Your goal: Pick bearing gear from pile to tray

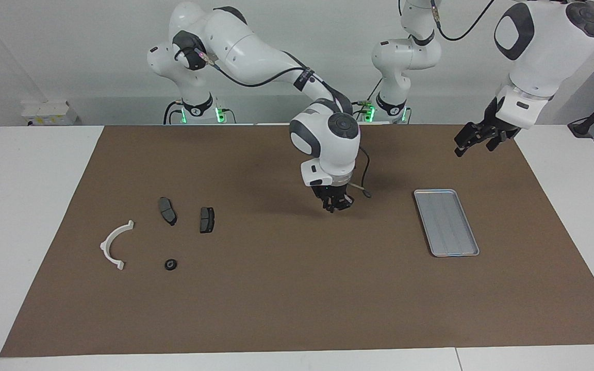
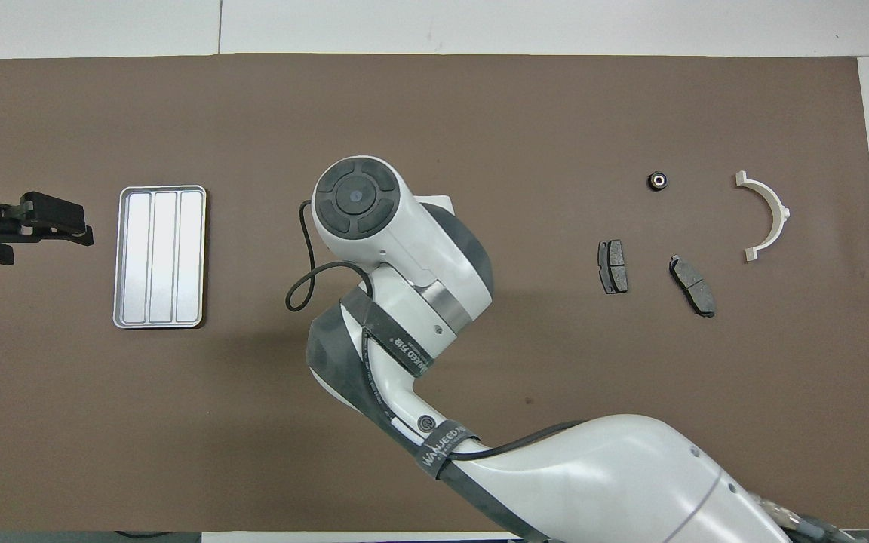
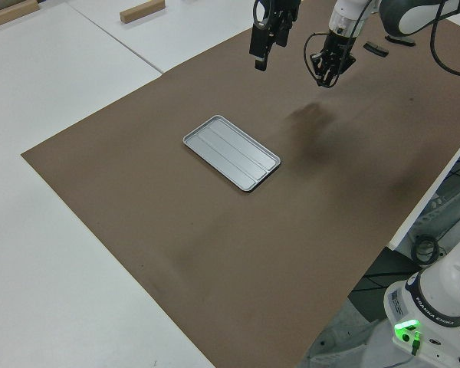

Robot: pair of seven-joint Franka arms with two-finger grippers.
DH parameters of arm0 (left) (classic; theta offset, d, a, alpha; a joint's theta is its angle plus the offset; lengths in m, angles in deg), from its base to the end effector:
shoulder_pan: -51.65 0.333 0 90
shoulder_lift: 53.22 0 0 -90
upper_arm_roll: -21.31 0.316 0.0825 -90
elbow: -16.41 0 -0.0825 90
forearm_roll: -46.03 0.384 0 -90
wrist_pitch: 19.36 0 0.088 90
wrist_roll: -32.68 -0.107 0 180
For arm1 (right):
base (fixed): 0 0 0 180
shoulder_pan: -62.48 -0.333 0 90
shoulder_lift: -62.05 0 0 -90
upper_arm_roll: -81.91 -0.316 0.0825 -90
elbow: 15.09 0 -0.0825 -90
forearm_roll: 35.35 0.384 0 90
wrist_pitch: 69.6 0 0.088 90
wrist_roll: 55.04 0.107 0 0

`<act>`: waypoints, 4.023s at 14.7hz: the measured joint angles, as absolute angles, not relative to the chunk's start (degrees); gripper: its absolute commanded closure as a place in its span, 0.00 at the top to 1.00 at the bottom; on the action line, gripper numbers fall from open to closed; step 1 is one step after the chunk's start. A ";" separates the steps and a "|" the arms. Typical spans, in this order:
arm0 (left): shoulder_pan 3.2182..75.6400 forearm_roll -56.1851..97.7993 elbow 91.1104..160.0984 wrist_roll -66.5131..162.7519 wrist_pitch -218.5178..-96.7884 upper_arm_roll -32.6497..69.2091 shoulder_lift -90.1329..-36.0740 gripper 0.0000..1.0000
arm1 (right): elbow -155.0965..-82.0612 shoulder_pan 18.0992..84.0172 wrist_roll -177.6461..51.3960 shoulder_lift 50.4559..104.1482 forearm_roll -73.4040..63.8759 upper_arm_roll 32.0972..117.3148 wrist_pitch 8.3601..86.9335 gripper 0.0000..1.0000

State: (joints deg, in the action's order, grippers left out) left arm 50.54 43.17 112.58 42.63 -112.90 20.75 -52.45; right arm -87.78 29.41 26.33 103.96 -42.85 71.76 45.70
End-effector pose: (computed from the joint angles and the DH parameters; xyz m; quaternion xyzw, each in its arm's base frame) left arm 0.5524 -0.0212 0.5864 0.9968 0.0741 -0.0187 0.0230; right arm 0.5702 0.4803 0.3277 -0.9464 0.3226 -0.0060 0.0099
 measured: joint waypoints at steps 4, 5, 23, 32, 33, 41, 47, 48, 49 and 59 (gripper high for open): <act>50.54 43.17 112.58 42.63 -112.90 20.75 -52.45 1.00 | -87.96 29.08 26.33 106.90 -44.20 71.92 47.81 0.00; 50.54 43.17 112.58 42.63 -112.90 20.75 -52.45 1.00 | -87.78 28.63 26.40 107.16 -45.30 71.95 47.75 0.00; 50.51 43.17 112.58 42.63 -112.89 20.66 -52.45 1.00 | -78.43 35.66 16.83 100.67 -44.10 72.46 31.34 1.00; 45.00 43.07 113.34 51.95 -114.87 19.92 -53.95 1.00 | -79.54 59.26 -40.34 91.99 -41.73 72.62 22.29 1.00; 42.04 43.07 113.66 56.00 -117.00 19.79 -55.47 1.00 | -80.33 61.10 -43.42 91.99 -41.73 72.63 22.66 1.00; 24.92 43.01 116.79 78.32 -137.72 19.38 -71.27 1.00 | -96.15 67.61 -47.79 91.65 -42.43 72.68 41.11 1.00; 21.80 43.01 117.34 85.08 -145.11 19.45 -77.87 1.00 | -101.76 68.37 -47.79 93.24 -42.58 72.74 48.64 1.00; 21.42 43.01 117.99 85.14 -145.61 19.46 -77.87 1.00 | -102.01 68.39 -47.79 93.99 -42.58 72.76 49.85 1.00; 20.91 43.01 118.76 85.24 -146.01 19.46 -77.87 0.95 | -102.16 68.41 -47.79 94.86 -42.58 72.78 51.00 1.00; 19.11 43.01 121.60 86.81 -148.69 19.97 -77.81 0.77 | -104.23 68.78 -47.79 97.75 -42.58 72.80 58.02 1.00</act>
State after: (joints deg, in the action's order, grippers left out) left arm 19.11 43.01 121.60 86.81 -148.69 19.97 -77.81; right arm -104.23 68.78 -47.79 97.75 -42.58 72.80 58.02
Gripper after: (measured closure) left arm 0.198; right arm 0.000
